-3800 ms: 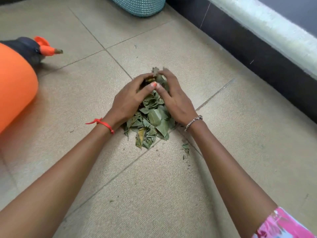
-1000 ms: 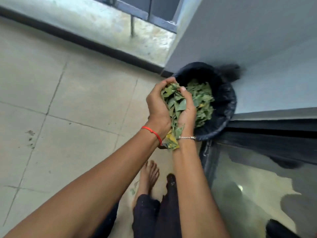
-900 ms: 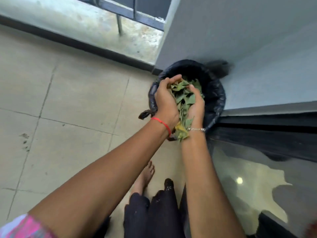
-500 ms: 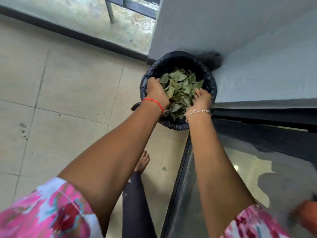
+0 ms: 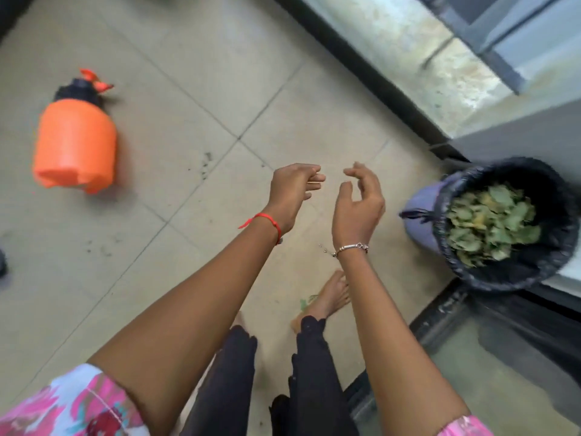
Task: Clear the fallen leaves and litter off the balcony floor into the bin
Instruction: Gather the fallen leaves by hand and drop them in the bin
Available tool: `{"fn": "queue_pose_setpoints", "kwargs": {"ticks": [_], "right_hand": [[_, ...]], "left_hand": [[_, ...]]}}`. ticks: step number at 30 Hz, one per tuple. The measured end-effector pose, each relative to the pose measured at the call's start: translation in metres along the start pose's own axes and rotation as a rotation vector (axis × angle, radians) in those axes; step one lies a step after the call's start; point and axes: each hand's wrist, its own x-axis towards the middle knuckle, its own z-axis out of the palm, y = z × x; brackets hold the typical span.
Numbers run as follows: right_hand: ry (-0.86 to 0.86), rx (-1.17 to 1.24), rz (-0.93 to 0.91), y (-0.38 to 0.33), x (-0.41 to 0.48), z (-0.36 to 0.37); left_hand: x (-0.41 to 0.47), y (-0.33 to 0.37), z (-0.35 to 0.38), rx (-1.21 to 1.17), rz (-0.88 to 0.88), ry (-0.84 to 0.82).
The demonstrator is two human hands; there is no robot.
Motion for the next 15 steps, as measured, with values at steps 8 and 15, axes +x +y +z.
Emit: {"fn": "queue_pose_setpoints", "kwargs": {"ticks": [8, 15], "right_hand": [[-0.574, -0.165, -0.171, 0.039, -0.044, 0.155], [-0.937, -0.483, -0.535, 0.133, -0.001, 0.292]], "left_hand": [[0.070, -0.061, -0.166, 0.101, 0.131, 0.300], [0.174, -0.158, -0.239, 0.388, 0.386, 0.366]]}}
